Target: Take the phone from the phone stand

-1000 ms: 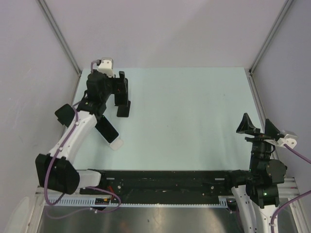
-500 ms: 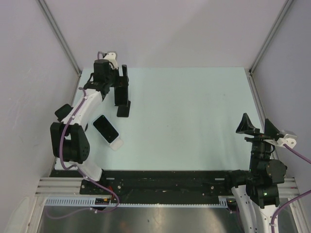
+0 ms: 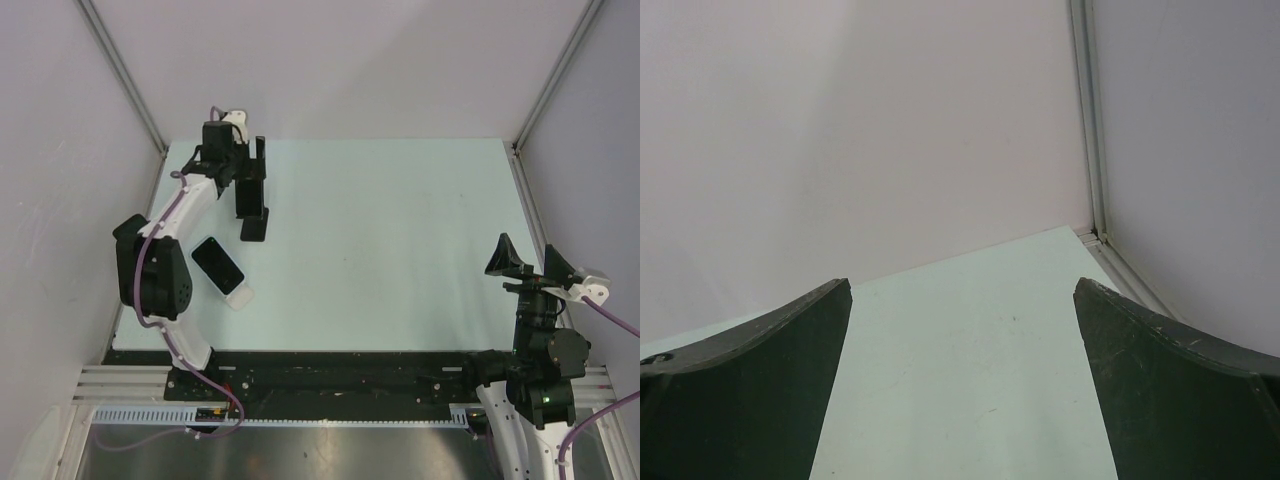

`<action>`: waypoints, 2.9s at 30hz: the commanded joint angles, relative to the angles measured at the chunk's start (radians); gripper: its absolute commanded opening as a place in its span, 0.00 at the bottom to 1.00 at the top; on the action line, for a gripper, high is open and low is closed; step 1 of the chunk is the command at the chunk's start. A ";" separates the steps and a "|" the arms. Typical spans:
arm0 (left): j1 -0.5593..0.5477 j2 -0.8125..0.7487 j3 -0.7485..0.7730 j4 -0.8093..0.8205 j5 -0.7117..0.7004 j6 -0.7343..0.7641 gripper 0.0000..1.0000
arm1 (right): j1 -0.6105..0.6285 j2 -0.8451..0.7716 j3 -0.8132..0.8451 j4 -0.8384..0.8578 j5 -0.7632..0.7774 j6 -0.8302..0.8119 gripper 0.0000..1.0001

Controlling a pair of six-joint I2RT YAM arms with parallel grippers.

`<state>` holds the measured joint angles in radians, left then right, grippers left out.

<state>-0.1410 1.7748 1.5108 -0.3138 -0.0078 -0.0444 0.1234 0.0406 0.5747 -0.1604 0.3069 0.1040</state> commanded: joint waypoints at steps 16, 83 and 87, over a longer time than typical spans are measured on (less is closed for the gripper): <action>0.009 0.072 0.065 0.004 0.043 0.014 0.95 | 0.005 -0.008 0.030 0.016 0.012 -0.018 1.00; -0.295 -0.416 -0.201 0.062 0.226 -0.474 0.00 | 0.609 1.071 0.045 0.819 -0.493 0.203 1.00; -0.325 -0.434 -0.225 0.105 0.229 -0.515 0.00 | 0.666 1.195 0.045 0.923 -0.390 0.184 1.00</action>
<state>-0.4450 1.4193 1.2892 -0.3305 0.1894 -0.4614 0.7448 1.1709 0.6189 0.5137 -0.2077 0.3172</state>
